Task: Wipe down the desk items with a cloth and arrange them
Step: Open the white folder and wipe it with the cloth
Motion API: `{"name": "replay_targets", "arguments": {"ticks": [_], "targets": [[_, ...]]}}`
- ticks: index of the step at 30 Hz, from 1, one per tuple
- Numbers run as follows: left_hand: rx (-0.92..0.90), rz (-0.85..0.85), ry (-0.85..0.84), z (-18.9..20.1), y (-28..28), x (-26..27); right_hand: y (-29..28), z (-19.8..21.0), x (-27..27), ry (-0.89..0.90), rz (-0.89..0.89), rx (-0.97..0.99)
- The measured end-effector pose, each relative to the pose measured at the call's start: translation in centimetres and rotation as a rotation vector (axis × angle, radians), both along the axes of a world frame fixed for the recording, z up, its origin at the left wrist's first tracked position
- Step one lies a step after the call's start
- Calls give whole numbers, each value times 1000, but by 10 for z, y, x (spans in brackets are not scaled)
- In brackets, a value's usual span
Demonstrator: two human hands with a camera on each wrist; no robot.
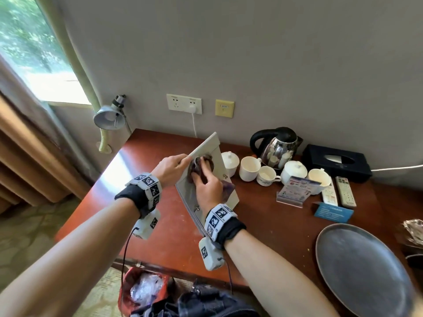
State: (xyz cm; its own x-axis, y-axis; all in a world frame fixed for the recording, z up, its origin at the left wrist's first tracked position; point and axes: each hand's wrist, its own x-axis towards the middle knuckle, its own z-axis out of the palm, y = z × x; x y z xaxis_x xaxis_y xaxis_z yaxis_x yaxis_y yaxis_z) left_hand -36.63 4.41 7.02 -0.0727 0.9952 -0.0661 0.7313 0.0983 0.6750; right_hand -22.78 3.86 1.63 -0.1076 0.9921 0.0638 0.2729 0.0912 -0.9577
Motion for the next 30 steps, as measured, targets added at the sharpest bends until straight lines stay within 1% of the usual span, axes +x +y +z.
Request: {"name": "replay_targets", "arguments": {"ticks": [2, 5, 8, 10, 13, 16, 18, 20, 22, 24, 27, 30], "targets": [[-9, 16, -43, -3, -1, -6, 6, -1, -8, 33, -37, 24], [-24, 23, -118, -2, -1, -8, 33, 10, -8, 36, -72, 60], [-44, 46, -161, -1, -1, -6, 61, 19, -7, 58, -96, 53], [-64, 49, -203, -2, -3, -4, 67, 22, -9, 72, -105, 31], [-52, 72, -235, -6, -4, -2, 50, 22, -9, 27, -56, 85], [-58, 105, -263, -12, 0, -3, 5, 9, -5, -42, 45, 179], [-84, 114, -306, -15, 2, -4, -17, -4, -4, -4, 97, 180], [-87, 111, -336, -17, 3, -4, -17, -13, -4, 37, 109, 172], [-87, 104, -329, -15, 4, -1, -1, -13, -3, 10, 97, 182], [-66, 102, -305, -14, 6, 2, 20, -7, 0, 23, 68, 138], [-37, 25, -319, -15, 5, 0, 54, 1, 6, 89, -38, 13], [-43, 1, -340, -17, 3, -6, 74, -3, 7, 26, -46, -113]]}}
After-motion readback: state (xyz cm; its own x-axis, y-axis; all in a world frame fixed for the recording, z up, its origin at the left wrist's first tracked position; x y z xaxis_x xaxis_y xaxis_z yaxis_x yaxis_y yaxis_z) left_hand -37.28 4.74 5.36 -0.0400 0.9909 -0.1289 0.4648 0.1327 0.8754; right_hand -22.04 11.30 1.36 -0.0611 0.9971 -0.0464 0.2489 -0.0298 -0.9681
